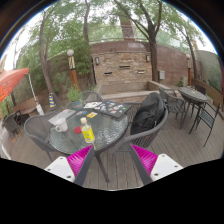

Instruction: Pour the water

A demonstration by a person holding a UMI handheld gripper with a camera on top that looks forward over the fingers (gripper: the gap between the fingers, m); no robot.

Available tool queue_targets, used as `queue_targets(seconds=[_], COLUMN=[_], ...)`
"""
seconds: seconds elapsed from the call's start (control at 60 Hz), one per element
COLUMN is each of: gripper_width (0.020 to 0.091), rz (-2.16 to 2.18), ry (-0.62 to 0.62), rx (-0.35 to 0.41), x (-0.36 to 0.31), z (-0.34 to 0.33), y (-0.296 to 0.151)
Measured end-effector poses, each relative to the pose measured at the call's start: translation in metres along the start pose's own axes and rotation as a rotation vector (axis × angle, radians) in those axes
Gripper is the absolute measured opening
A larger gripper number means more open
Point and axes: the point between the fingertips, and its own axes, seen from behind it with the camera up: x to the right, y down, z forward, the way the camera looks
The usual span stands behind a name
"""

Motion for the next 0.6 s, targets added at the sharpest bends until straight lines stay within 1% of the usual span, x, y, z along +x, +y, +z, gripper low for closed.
queue_targets(seconds=[0.1,0.233,0.333,0.4,0.483,0.6], gripper_width=[0.0821,0.0823,0.0824,0.083,0.0831,0.0828], rz=[-0.01,-0.034,-0.036,-0.057,-0.085,-0.122], ry=[0.031,0.067,0.101,0.1,0.092,0.024], rx=[0.005,0.017,0.006,0.029,0.049,0.095], x=[0.002,-0.016,-0.029,-0.042,-0.056,-0.087], z=[0.002,0.006,0.01,0.017,0.039,0.093], y=[-0.002,-0.014,-0.018,-0.022,-0.014,0.007])
